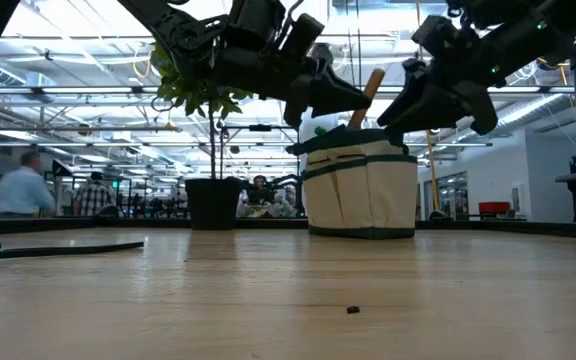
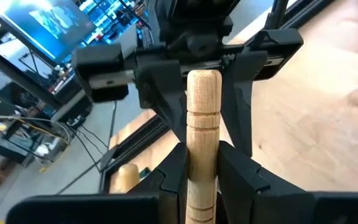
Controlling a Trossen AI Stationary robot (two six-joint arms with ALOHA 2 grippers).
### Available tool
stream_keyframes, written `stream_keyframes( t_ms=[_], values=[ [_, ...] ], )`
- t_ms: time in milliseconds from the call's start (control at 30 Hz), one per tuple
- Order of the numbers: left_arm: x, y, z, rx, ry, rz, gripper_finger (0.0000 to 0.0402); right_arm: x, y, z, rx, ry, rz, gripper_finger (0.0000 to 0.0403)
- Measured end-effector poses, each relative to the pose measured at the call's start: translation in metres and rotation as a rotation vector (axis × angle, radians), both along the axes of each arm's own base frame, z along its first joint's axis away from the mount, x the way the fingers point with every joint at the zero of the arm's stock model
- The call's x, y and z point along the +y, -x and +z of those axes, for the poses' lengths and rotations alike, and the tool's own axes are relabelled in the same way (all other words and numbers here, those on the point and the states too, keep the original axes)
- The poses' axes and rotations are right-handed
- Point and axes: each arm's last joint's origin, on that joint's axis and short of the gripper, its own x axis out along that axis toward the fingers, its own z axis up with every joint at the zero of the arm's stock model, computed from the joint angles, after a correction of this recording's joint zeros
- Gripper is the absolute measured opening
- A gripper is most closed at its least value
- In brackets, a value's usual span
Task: Pick & Place Garden tools in Gardening bag
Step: Put the brown hand rake into the light brown gardening bag
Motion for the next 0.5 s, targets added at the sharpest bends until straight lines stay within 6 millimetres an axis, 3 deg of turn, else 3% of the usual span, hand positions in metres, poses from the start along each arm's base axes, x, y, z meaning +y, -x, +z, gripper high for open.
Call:
stream_keyframes(
  t_ms=[267, 500],
  values=[
    [0.007, 0.003, -0.006, 0.056, -0.072, -0.004, 0.0067, -0.014, -0.003, -0.008, 0.058, 0.034, -0.031, 0.0126],
    [0.006, 0.004, -0.008, 0.079, -0.056, -0.056, 0.0067, -0.021, -0.005, -0.011, 0.072, 0.064, -0.041, 0.0035]
  ],
)
